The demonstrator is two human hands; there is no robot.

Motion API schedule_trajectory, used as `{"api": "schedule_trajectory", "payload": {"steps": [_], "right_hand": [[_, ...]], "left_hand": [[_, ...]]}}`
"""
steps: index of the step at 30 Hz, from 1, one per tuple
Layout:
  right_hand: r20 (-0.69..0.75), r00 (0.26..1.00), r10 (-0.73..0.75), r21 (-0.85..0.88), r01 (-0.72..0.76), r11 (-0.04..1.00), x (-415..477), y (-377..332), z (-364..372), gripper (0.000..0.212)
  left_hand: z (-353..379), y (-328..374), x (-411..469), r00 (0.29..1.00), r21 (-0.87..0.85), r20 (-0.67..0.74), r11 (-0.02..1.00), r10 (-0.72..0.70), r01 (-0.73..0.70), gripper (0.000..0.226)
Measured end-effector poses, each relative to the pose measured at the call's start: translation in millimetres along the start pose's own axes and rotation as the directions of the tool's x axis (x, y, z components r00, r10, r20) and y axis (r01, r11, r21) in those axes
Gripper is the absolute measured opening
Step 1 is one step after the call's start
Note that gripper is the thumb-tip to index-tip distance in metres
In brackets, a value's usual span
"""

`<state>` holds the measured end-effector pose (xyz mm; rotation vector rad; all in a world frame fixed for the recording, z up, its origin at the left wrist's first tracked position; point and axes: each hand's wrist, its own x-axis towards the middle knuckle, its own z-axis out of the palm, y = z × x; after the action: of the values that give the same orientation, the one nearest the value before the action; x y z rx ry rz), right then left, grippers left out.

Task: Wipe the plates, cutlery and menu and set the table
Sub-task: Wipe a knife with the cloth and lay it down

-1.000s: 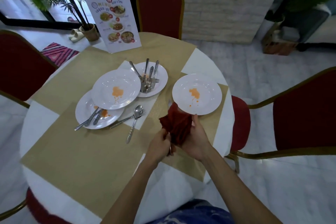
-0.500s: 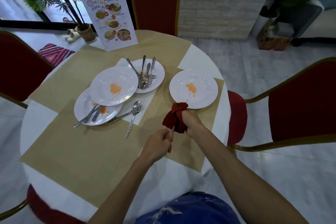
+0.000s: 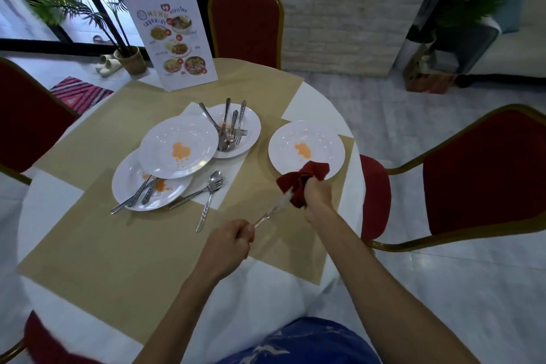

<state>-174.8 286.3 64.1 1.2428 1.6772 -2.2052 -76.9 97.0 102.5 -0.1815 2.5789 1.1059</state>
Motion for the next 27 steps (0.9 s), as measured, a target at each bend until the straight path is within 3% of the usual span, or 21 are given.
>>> {"api": "schedule_trajectory", "payload": {"steps": [3, 5, 7, 9, 13, 17, 20, 24, 27], "right_hand": [[-0.007, 1.0, -0.003, 0.111, 0.004, 0.994, 6.2, -3.3, -20.1, 0.033], [0.193, 0.979, 0.062, -0.006, -0.062, 0.998, -14.2, 7.3, -14.2, 0.019], [0.385, 0.918, 0.097, -0.119, -0.055, 0.991, -40.1, 24.3, 5.4, 0.026], [0.459, 0.885, 0.074, -0.154, -0.002, 0.988, -53.3, 38.7, 25.8, 0.031], [0.343, 0.939, -0.015, -0.189, 0.085, 0.978, -39.7, 32.2, 28.7, 0.021], [0.155, 0.987, 0.048, -0.028, -0.044, 0.999, -15.7, 3.5, 5.6, 0.024], [0.083, 0.996, 0.02, 0.116, -0.03, 0.993, -14.6, -7.2, -7.5, 0.033], [0.275, 0.961, 0.027, -0.041, -0.017, 0.999, -43.2, 19.0, -3.9, 0.021], [0.445, 0.893, 0.066, -0.079, -0.034, 0.996, -71.8, 40.1, 8.3, 0.03]], "left_hand": [[-8.4, -9.7, -5.0, 0.989, -0.091, -0.103, 0.991, -0.102, 0.093, 0.032], [-6.2, -5.7, -0.1, 0.977, -0.132, -0.156, 0.983, -0.146, 0.126, 0.032], [1.2, 5.2, 4.9, 0.978, -0.152, -0.146, 0.98, -0.151, 0.129, 0.028], [9.0, 17.1, 4.3, 0.983, -0.171, -0.122, 0.978, -0.139, 0.117, 0.023], [15.3, 24.3, -11.0, 0.996, -0.188, -0.039, 0.98, -0.075, 0.066, 0.023], [9.6, 11.2, -20.8, 0.998, -0.179, 0.018, 0.982, -0.065, 0.067, 0.032], [1.0, 2.3, -22.2, 0.992, -0.21, -0.055, 0.972, -0.116, 0.102, 0.033], [0.1, 8.1, -16.9, 0.961, -0.281, -0.203, 0.951, -0.186, 0.125, 0.032], [7.1, 19.2, -18.5, 0.968, -0.246, -0.194, 0.963, -0.162, 0.112, 0.025]]}}
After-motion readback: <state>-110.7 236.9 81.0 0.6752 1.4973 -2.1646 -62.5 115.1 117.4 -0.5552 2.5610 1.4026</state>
